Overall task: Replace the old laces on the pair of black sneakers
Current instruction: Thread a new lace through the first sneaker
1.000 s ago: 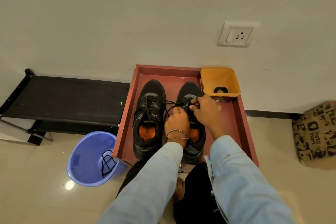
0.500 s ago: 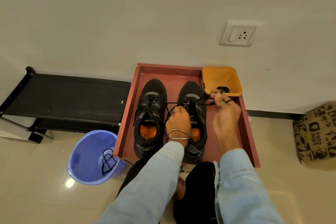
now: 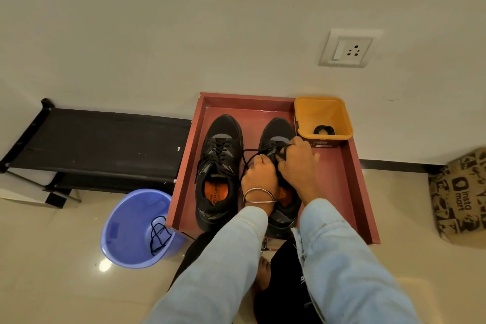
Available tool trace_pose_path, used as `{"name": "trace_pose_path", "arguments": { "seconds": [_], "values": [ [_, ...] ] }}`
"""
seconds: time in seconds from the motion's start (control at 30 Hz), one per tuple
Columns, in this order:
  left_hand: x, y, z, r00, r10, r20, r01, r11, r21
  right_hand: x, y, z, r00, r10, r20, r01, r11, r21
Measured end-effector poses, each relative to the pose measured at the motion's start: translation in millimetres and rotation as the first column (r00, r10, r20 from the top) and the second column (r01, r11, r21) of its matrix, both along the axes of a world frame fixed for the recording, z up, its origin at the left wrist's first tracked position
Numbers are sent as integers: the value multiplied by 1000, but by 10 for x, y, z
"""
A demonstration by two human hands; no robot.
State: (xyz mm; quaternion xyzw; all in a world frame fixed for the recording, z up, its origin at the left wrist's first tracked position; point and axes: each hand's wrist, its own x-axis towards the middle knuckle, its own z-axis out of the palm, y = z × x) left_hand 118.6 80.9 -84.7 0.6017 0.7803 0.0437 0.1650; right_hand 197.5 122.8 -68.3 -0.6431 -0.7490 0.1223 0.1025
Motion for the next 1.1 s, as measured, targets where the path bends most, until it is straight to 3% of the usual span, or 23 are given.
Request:
{"name": "trace_pose_path", "arguments": {
  "seconds": [0.03,0.07,0.13,0.17,0.2,0.3,0.33,0.4,0.47,0.57,0.6,0.67,0.77,0.83,0.9,1.0,1.1],
  "values": [
    [0,3,-5,1000,1,-6,-1,1000,-1,21,-14,-30,982,-57,-178,61,998,18],
    [-2,10,-10,1000,0,-14,0,1000,1,52,-31,-42,907,-151,-393,156,988,-18],
    [-10,19,-12,1000,-2,-24,2,1000,7,118,-92,13,581,-367,-727,307,925,-222],
    [-10,18,-9,1000,0,-24,0,1000,7,177,-125,1,434,-433,-790,337,891,-304],
    [-8,10,-8,1000,0,-27,0,1000,4,256,-159,-9,393,-460,-796,359,874,-328],
    [11,-15,-5,999,5,-35,-5,1000,7,543,-241,-7,638,-431,-638,323,902,-287],
    [12,-15,-3,999,8,-36,-8,1000,7,648,-271,-3,664,-423,-616,253,903,-348],
    [16,-5,-3,999,9,-32,-9,1000,5,850,-353,79,620,-462,-634,91,845,-527],
    [21,-4,-7,999,9,-32,-9,1000,6,1069,-412,142,514,-539,-667,-14,772,-635],
    [25,-4,3,999,16,-31,-16,1000,14,1345,-438,172,345,-623,-702,-35,739,-673],
    [25,-5,3,1000,16,-26,-15,1000,14,1407,-437,172,342,-632,-695,-13,737,-676],
    [25,-9,7,1000,15,-25,-15,1000,20,1493,-438,200,465,-601,-650,22,742,-670],
    [16,-13,13,1000,13,-25,-12,1000,19,1464,-419,325,779,-416,-469,41,781,-623],
    [9,-6,22,1000,15,-14,-15,1000,0,1362,-358,401,931,-261,-255,125,885,-448],
    [-8,10,61,1000,13,9,-13,1000,-25,1189,-309,502,971,-235,-47,226,962,-151],
    [-71,27,180,997,30,76,-24,997,-72,913,-288,622,948,-302,-102,313,943,111],
    [-154,125,334,985,61,164,-73,995,69,611,-269,581,946,-177,-272,177,984,-23]
  ]
}}
